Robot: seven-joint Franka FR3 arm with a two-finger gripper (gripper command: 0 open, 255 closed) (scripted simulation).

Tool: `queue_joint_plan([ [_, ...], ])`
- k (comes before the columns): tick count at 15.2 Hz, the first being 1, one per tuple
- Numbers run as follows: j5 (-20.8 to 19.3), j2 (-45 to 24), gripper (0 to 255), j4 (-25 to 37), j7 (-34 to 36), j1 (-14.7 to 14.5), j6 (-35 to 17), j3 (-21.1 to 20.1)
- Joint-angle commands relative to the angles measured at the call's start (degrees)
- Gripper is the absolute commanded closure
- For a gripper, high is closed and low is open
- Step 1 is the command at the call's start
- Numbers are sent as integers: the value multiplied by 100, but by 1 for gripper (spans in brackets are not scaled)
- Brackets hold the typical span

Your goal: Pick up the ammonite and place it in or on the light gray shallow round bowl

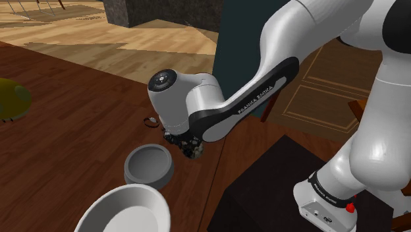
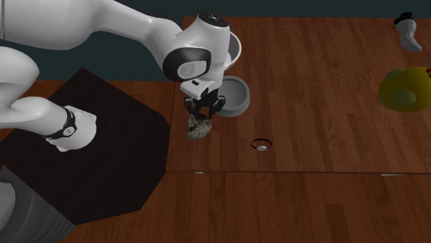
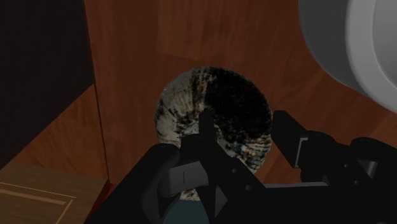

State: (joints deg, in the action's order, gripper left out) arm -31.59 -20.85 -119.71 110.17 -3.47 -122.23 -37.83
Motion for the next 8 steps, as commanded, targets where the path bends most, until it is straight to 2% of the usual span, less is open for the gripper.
queue_joint_plan([
  [1,102,107,255,11,-78,35,82,-50],
  [8,474,510,255,107,-389,159,427,-211],
])
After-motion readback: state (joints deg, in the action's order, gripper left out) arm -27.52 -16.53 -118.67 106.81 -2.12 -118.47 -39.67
